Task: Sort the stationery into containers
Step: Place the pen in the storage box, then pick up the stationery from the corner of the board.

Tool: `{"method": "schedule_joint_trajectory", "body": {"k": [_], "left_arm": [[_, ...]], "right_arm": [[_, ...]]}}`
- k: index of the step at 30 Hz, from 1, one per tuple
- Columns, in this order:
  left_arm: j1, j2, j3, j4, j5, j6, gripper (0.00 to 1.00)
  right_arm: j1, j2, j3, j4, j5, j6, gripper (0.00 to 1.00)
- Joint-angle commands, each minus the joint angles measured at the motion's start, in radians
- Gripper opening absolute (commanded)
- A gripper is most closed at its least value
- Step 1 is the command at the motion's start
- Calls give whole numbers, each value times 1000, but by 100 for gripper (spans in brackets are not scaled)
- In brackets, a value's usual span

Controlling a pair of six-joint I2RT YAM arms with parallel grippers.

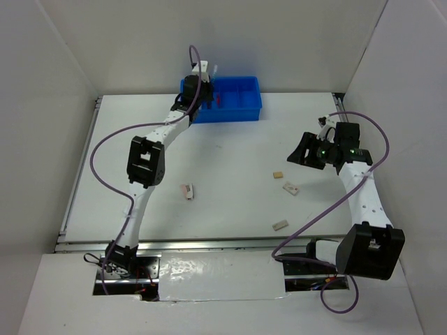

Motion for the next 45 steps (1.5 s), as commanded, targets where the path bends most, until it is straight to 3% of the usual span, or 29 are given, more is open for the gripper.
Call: {"method": "schedule_joint_trajectory", "body": {"k": [1,13,14,18,21,22,26,30,36,37,41,45], "left_arm": [[0,24,40,119,-31,-32,0],[11,98,28,125,-47,-55,6],[12,98,25,122,-45,-59,11],[18,95,13,110,-51,-84,16],[18,81,13,98,-48,-94,31],[20,77,14,95,-48,-97,40],[20,41,-4,81,-48,-107,52],[20,-8,-20,72,-37,-107,56],[43,-248,-79,17,45,-64,58],[49,-340,-99,-28,135,-36,59],[64,-601,-339,-170,288,118,74],[132,-852,-556,-328,514,186,92]], "right_arm": [[-10,12,11,20,2,-8,67],[-10,40,25,16,10,-13,66],[-11,40,25,14,11,-13,66],[-10,40,33,9,16,-28,67],[-10,41,51,-10,13,-55,67],[-10,46,56,-23,2,-87,68],[-8,32,73,-32,9,-102,69],[-7,12,90,-56,10,-143,68],[117,-22,93,-176,78,-394,59],[146,-20,91,-223,97,-422,59],[358,-36,51,-291,196,-534,59],[481,-34,-13,-339,272,-664,71]]}}
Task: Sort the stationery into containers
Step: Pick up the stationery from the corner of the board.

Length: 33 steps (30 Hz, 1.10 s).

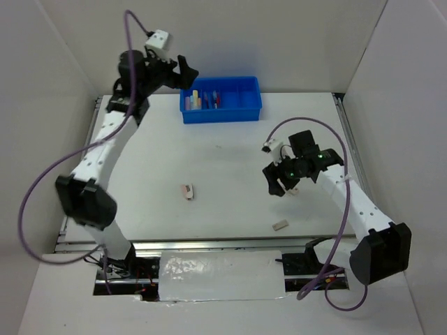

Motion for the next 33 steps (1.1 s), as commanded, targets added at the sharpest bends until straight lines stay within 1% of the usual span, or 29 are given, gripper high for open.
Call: {"method": "schedule_joint_trajectory", "body": {"k": [1,2,3,4,5,6,8,9,11,16,20,22,27,33], "left_arm": [[81,-172,-174,-147,336,105,95],[98,-206,-264,-166,386,110,99],[110,-273,-307,-171,423,104,99],[117,-305,-349,-172,450,104,99],[117,-339,-428,-178,458,107,99],[112,-403,-467,-174,454,113,99],[100,-465,-571,-152,444,116,99],[97,-508,-593,-142,447,117,99],[94,-531,-623,-146,452,117,99],[101,-522,-630,-166,483,122,99],[107,-495,-617,-158,503,116,99],[109,-487,-613,-152,507,108,99],[118,-471,-611,-140,513,87,99],[129,-470,-614,-129,515,76,99]], "right_arm": [[78,-24,-63,-110,111,-201,72],[88,-27,-79,-112,123,-267,73],[110,-33,-117,-103,129,-301,73],[119,-50,-139,-97,138,-342,73],[127,-58,-157,-87,151,-407,73],[151,-64,-201,-72,166,-436,73],[177,-70,-240,-48,221,-490,71],[190,-70,-275,-26,238,-502,71],[225,-56,-310,-8,279,-522,69],[295,-9,-350,35,310,-538,69],[355,-6,-404,78,333,-544,75],[372,0,-409,87,332,-545,76],[420,40,-410,86,312,-545,74],[457,74,-433,144,332,-545,69]]}}
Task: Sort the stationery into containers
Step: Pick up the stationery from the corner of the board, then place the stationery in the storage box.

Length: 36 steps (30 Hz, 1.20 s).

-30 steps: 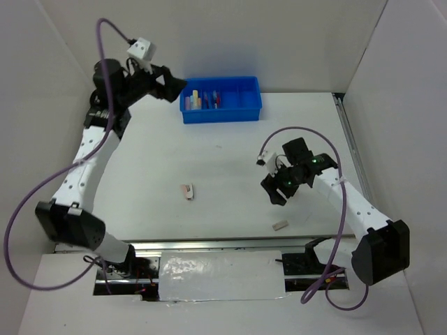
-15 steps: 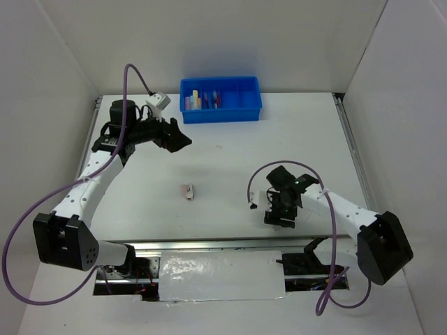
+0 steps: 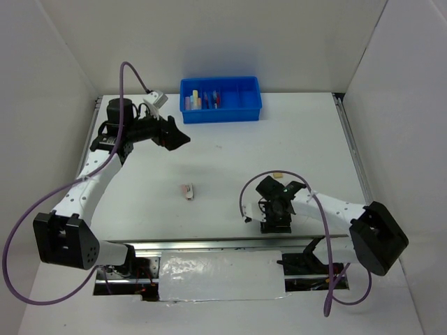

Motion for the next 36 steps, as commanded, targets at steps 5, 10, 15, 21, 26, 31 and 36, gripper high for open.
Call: {"method": "schedule_joint_trajectory", "body": {"k": [5,10,15,21,26,31,36], "left_arm": [[17,8,31,48,33,-18,99],[32,8,17,60,33,-33,99],[37,-2,-12,72,4,-46,98],[42,2,-52,103,-113,-96,98],[52,39,-58,100,-95,-121,97],[59,44,-102,172,-87,-180,97],[77,41,-157,232,-47,-274,95]], "right_arm": [[25,43,-22,89,9,-29,59],[33,54,-24,113,16,-35,29],[1,17,142,64,-68,40,10],[-224,107,619,249,-266,294,0],[-343,329,971,458,-297,587,0],[-364,713,1452,486,-198,790,0],[-370,1087,1824,507,-131,900,0]]}}
